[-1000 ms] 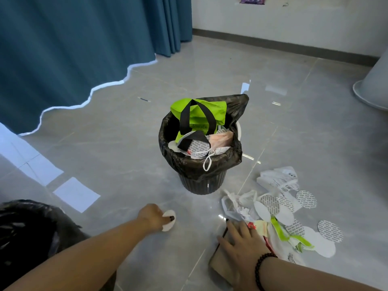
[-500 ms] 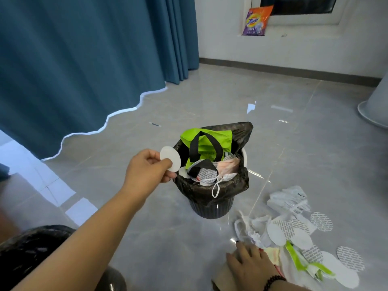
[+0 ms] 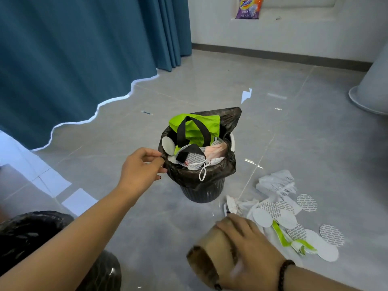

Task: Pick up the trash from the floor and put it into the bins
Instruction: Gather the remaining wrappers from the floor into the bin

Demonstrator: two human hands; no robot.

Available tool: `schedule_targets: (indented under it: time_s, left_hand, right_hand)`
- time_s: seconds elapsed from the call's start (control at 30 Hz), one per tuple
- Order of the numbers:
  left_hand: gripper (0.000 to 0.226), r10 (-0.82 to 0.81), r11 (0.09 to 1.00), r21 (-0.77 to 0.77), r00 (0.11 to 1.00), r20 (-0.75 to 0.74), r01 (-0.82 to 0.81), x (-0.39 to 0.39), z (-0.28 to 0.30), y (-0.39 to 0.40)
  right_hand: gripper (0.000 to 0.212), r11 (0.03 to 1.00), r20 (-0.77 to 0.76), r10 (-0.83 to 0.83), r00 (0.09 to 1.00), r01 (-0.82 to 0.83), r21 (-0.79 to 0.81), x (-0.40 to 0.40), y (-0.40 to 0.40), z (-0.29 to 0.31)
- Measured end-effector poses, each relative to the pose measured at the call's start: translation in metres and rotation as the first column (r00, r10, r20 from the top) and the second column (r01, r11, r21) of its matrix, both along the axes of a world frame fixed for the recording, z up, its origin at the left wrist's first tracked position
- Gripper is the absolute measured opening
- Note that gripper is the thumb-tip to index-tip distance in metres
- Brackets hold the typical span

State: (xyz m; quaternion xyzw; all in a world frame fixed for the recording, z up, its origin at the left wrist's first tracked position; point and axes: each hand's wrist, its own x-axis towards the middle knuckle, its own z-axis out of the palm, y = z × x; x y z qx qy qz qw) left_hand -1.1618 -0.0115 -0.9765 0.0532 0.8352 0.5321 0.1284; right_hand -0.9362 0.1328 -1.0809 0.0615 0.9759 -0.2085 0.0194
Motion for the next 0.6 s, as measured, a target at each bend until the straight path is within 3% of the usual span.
schedule_targets:
  time_s: [0.07,0.2,0.3,0.43,0.5,0.6]
  left_hand:
    - [0.007,-0.127,0.991,-0.025,0.988,0.083,0.13,0.012,0.009,-0.001]
    - [0.009,-0.415,0.877,-0.156,0.881,0.228,0.454,0.041,0.012,0.004]
    - [0.017,-0.447,0.829,-0.174,0.817,0.364,0.531,0.053,0.003,0.006]
    - [0.039,-0.456,0.852,0.106,0.626,0.632,0.513,0.054,-0.004,-0.001]
    - [0.046,-0.458,0.859,0.122,0.64,0.618,0.497,0.054,-0.009,-0.003]
    - [0.046,-0.395,0.89,-0.005,0.777,0.49,0.456,0.057,-0.013,0.0]
  right_hand:
    - [0.107,0.962,-0.053,-0.006,0.999,-0.008,-0.273,-0.004,0.008,0.022]
    - [0.106,0.877,-0.258,-0.139,0.956,-0.002,-0.48,-0.012,0.014,0.052]
    - [0.104,0.877,-0.35,-0.119,0.929,-0.067,-0.476,-0.011,0.012,0.063]
    - [0.105,0.897,-0.331,-0.023,0.943,-0.127,-0.424,-0.01,0.009,0.061]
    - [0.104,0.922,-0.281,0.057,0.958,-0.159,-0.352,-0.01,0.01,0.057]
    - [0.1,0.915,-0.114,0.057,0.992,-0.097,-0.391,-0.009,0.01,0.058]
